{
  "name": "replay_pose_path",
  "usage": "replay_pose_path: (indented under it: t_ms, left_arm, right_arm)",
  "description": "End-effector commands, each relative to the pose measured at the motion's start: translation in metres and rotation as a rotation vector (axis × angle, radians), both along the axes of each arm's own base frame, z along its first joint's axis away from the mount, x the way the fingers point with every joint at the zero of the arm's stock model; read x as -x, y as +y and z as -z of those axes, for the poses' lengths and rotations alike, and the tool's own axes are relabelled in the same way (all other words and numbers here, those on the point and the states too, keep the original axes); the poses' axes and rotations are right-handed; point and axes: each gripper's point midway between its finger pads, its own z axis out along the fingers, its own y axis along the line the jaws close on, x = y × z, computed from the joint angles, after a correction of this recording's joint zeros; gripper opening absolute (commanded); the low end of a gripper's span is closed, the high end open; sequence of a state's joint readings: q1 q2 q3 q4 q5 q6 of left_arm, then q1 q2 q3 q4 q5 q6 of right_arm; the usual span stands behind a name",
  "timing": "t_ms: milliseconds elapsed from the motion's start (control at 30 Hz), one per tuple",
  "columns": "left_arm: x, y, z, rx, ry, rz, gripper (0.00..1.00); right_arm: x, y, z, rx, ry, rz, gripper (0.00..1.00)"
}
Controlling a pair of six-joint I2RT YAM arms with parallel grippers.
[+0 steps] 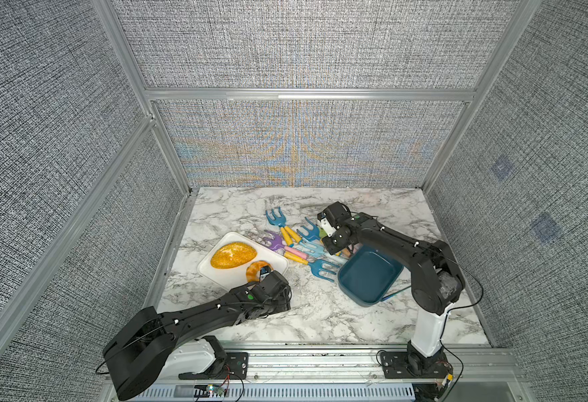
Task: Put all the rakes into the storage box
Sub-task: Move the distractor to the center of the board.
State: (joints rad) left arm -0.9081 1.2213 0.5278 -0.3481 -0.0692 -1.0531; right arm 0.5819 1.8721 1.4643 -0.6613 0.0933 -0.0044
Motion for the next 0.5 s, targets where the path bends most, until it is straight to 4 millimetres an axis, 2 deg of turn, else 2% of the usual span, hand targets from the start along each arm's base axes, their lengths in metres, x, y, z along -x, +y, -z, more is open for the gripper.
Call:
replay_pose_path:
  t_ms: [0, 133, 300, 467]
  left_arm:
    - [0.001, 0.031, 0.008, -0.143, 0.006, -0.075, 0.63]
    - [0.002, 0.059, 0.012, -0.275, 0.003, -0.127, 0.56]
    - [0.002, 0.087, 0.011, -0.391, 0.005, -0.184, 0.51]
    - [0.001, 0.11, 0.007, -0.436, 0.003, -0.242, 0.5]
  right_arm:
    - [0.007, 0.01, -0.009, -0.048, 0.007, -0.003, 0.47]
    - [0.021, 0.012, -0.001, -0.051, 0.042, -0.022, 0.48]
    - [0.033, 0.013, 0.011, -0.042, 0.069, -0.036, 0.51]
    - [0.031, 0.013, 0.018, 0.002, 0.07, -0.036, 0.52]
